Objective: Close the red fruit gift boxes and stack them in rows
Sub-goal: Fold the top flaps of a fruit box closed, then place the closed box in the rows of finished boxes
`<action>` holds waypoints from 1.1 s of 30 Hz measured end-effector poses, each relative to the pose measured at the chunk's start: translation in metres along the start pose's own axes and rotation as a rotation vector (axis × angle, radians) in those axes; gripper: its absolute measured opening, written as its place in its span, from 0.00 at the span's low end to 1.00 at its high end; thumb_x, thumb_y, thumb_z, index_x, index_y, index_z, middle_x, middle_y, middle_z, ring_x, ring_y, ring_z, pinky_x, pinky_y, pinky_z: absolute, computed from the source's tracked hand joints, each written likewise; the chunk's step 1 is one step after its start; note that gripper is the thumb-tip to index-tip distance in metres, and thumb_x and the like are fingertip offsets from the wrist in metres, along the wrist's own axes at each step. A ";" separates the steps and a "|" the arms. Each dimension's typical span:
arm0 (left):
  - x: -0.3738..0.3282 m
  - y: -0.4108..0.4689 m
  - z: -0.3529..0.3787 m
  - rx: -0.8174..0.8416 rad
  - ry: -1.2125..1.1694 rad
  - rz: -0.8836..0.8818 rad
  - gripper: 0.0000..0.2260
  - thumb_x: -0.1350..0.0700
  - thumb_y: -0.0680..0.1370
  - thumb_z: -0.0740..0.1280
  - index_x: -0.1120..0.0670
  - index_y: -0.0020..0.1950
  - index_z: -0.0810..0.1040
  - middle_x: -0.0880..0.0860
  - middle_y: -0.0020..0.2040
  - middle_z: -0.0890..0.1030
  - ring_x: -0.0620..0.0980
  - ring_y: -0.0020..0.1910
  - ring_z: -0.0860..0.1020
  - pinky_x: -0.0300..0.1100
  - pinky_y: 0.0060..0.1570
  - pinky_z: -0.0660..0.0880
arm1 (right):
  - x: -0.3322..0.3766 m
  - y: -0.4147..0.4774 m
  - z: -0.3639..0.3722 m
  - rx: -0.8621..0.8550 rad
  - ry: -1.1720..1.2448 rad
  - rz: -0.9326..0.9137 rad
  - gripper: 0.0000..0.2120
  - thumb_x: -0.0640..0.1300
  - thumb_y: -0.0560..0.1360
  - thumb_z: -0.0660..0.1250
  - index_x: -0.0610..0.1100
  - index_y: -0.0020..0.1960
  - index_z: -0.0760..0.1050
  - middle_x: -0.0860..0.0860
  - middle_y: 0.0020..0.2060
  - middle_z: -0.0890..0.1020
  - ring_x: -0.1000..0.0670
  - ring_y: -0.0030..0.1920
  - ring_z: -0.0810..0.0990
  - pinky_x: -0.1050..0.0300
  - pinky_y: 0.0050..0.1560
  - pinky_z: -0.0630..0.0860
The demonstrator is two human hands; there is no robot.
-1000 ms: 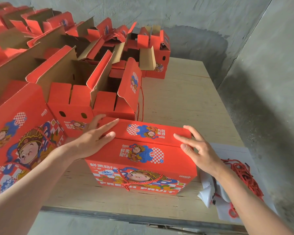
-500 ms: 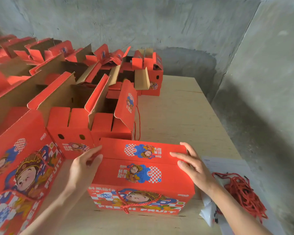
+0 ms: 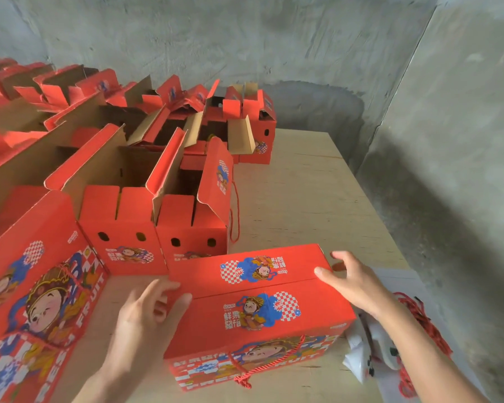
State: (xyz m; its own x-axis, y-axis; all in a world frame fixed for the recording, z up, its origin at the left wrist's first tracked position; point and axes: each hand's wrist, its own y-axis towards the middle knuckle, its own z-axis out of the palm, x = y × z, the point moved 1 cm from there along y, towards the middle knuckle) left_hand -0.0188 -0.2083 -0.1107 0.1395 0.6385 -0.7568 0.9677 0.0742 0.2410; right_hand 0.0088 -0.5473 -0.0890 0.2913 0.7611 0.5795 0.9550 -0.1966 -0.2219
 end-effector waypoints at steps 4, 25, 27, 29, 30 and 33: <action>0.002 0.038 0.014 0.014 -0.054 0.045 0.16 0.59 0.72 0.72 0.55 0.59 0.76 0.48 0.56 0.73 0.45 0.53 0.72 0.36 0.49 0.68 | 0.006 -0.023 0.004 0.251 -0.180 0.225 0.34 0.69 0.74 0.48 0.42 0.64 0.67 0.44 0.56 0.76 0.47 0.31 0.84 0.56 0.33 0.81; -0.053 0.031 0.123 0.510 -0.656 -0.734 0.26 0.40 0.80 0.52 0.60 0.55 0.79 0.54 0.50 0.83 0.48 0.46 0.81 0.39 0.43 0.76 | -0.006 0.031 0.033 -0.093 0.811 0.483 0.27 0.57 0.81 0.51 0.36 0.49 0.78 0.44 0.46 0.83 0.48 0.43 0.83 0.61 0.37 0.78; -0.058 0.044 0.131 0.447 -0.697 -0.834 0.23 0.43 0.81 0.56 0.62 0.54 0.78 0.55 0.43 0.82 0.51 0.41 0.80 0.36 0.38 0.77 | -0.006 0.022 0.040 -0.064 1.097 0.508 0.27 0.49 0.82 0.54 0.37 0.30 0.78 0.46 0.24 0.80 0.51 0.21 0.78 0.64 0.17 0.70; -0.065 0.056 0.132 0.338 -0.817 -0.929 0.17 0.48 0.80 0.62 0.63 0.49 0.78 0.56 0.38 0.80 0.53 0.35 0.78 0.37 0.34 0.76 | -0.007 0.020 0.041 -0.031 1.131 0.550 0.25 0.40 0.82 0.54 0.37 0.29 0.73 0.46 0.16 0.75 0.52 0.14 0.73 0.65 0.14 0.66; -0.068 0.062 0.133 0.290 -0.858 -0.927 0.15 0.50 0.80 0.63 0.62 0.47 0.78 0.56 0.37 0.78 0.54 0.34 0.77 0.40 0.36 0.75 | -0.006 0.019 0.040 -0.007 1.083 0.568 0.22 0.38 0.82 0.53 0.36 0.31 0.70 0.46 0.15 0.74 0.53 0.14 0.72 0.64 0.16 0.66; -0.086 0.081 0.131 0.198 -0.721 -0.641 0.11 0.52 0.81 0.59 0.58 0.50 0.75 0.52 0.36 0.73 0.51 0.38 0.72 0.41 0.39 0.68 | -0.013 0.018 0.037 -0.030 0.950 0.580 0.16 0.31 0.77 0.58 0.36 0.31 0.70 0.47 0.16 0.73 0.51 0.15 0.70 0.64 0.21 0.65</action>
State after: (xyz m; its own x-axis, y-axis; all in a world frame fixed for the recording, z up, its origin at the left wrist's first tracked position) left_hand 0.0749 -0.3579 -0.1060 -0.3933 -0.1027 -0.9137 0.9132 0.0716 -0.4011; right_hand 0.0206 -0.5377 -0.1295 0.6056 -0.2310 0.7615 0.6574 -0.3941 -0.6423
